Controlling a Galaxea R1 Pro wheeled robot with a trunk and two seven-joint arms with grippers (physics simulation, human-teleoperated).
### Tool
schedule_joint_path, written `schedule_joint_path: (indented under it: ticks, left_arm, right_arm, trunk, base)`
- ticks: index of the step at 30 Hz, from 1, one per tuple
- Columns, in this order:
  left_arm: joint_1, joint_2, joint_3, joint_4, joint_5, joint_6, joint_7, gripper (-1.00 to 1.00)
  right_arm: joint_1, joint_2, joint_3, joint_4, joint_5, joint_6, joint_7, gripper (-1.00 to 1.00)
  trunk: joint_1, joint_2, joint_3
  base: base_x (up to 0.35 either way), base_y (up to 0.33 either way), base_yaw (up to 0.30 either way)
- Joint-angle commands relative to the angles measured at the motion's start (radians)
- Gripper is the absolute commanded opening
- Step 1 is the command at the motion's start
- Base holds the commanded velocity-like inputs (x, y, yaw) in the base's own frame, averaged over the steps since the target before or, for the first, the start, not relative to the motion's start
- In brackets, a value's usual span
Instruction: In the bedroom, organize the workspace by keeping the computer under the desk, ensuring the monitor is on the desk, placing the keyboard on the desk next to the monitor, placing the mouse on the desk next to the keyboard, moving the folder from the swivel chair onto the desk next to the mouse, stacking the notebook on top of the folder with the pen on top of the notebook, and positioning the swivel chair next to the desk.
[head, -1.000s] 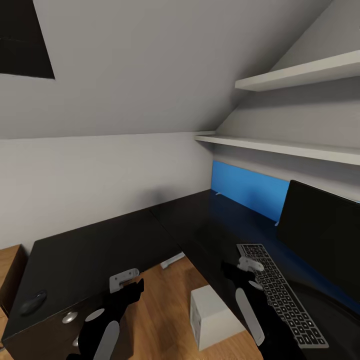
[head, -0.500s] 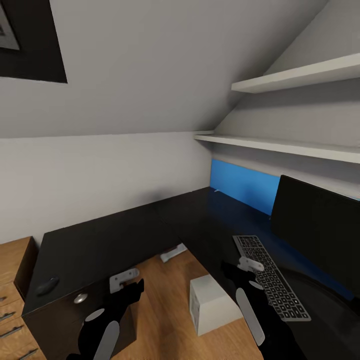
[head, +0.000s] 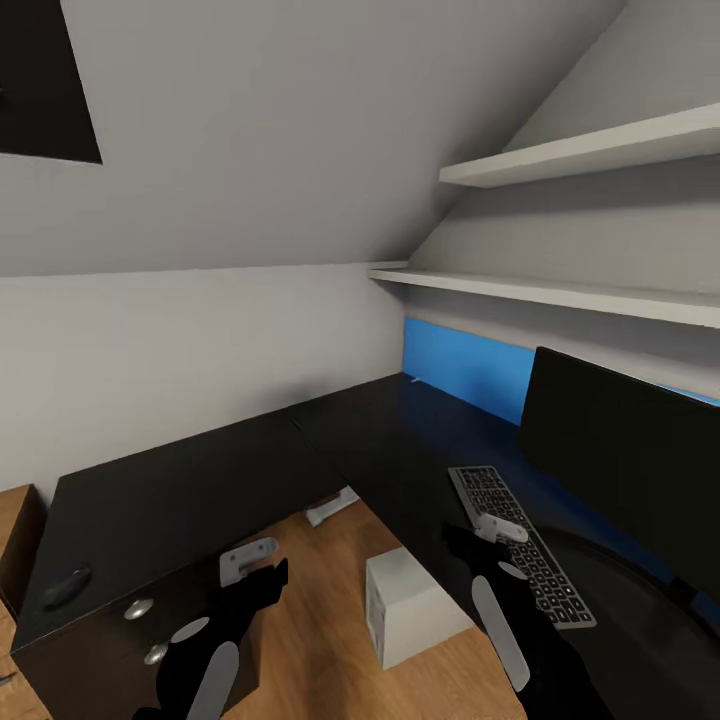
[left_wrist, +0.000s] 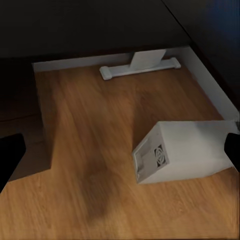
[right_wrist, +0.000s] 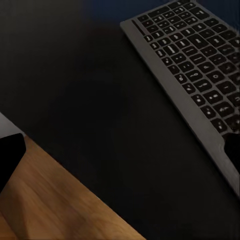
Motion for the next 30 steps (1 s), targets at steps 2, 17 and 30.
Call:
schedule_joint_path:
  ticks: [2, 17, 30]
  left_arm:
    - [-0.001, 0.0, -0.001, -0.002, 0.011, 0.002, 0.01, 1.0]
    - [-0.001, 0.0, -0.001, 0.0, 0.01, 0.002, 0.01, 1.0]
    - [-0.001, 0.001, -0.001, 0.0, 0.01, 0.0, 0.01, 1.0]
  right_arm:
    - [-0.001, 0.0, 0.002, -0.001, -0.008, 0.003, -0.008, 1.0]
    - [-0.001, -0.001, 0.002, -0.001, -0.008, 0.003, -0.008, 1.0]
    - [-0.001, -0.002, 0.001, 0.019, -0.005, -0.015, -0.005, 1.0]
  trunk:
    - [0.0, -0.001, -0.001]
    - [0.0, -0.001, -0.001]
    - [0.0, -0.001, -0.001]
  base:
    - [0.0, 0.0, -0.275]
    - [0.0, 0.0, -0.204]
    - [0.092, 0.0, -0.01]
